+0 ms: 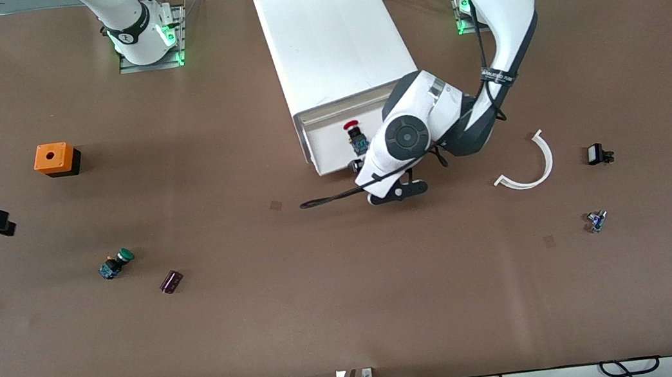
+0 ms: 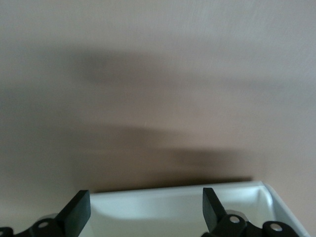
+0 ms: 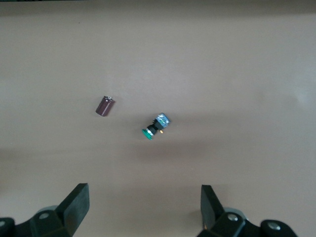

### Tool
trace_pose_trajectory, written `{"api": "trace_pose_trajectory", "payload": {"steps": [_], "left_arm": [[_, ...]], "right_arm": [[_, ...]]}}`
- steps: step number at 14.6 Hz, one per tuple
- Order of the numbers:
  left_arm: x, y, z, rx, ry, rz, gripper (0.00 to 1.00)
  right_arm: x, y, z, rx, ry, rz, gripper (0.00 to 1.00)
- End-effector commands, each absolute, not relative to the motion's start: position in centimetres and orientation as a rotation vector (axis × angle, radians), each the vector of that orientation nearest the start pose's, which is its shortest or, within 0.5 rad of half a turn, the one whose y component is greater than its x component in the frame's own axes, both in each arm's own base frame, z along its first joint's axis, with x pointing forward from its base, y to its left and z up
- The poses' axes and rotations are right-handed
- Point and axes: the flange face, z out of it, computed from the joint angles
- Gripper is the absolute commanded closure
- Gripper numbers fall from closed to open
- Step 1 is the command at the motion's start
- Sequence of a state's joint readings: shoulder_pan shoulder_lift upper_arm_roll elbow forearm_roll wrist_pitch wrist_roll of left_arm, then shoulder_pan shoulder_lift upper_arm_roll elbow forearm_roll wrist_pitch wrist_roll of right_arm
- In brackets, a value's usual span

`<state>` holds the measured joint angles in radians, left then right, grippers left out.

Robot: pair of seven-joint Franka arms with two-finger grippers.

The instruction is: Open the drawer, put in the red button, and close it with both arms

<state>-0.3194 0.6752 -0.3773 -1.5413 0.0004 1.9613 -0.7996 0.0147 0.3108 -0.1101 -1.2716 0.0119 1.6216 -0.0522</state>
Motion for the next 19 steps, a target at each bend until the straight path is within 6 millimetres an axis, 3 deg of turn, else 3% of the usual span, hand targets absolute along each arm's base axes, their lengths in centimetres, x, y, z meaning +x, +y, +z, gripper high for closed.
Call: {"api": "trace_pose_trajectory", "payload": {"steps": [1, 3, 10, 14, 16, 17, 19], "left_arm": [[51.9, -41.0, 27.0, -3.071, -0.211, 0.633, 0.0], [50.9, -41.2, 27.1, -3.049, -0.166, 0.701, 0.0], [48.9, -42.6, 27.1, -3.024, -0.137, 0.823, 0.0], [49.1, -42.2, 26.9, -3.018, -0.143, 0.833, 0.0], [50.3, -41.2, 27.9, -3.022, -0.149, 0.803, 0.0], [52.4, -39.7, 28.9, -3.043, -0.197, 0.767, 0.0], [56.9, -34.7, 31.2, -3.079, -0.278, 0.679, 0.0]], "right_arm": [[63.4, -5.5, 59.3, -3.139, 0.013, -0.064, 0.0], [62.4, -3.8, 59.6, -3.128, -0.012, -0.057, 0.0], [59.6, -4.0, 59.0, -3.141, 0.015, -0.008, 0.0], [57.0, -3.7, 58.0, -3.162, 0.011, -0.052, 0.0], [56.2, -3.8, 57.4, -3.161, 0.032, -0.052, 0.0], [55.7, -3.8, 56.8, -3.16, 0.051, -0.047, 0.0], [54.9, -3.6, 56.6, -3.159, 0.05, -0.05, 0.0]]}}
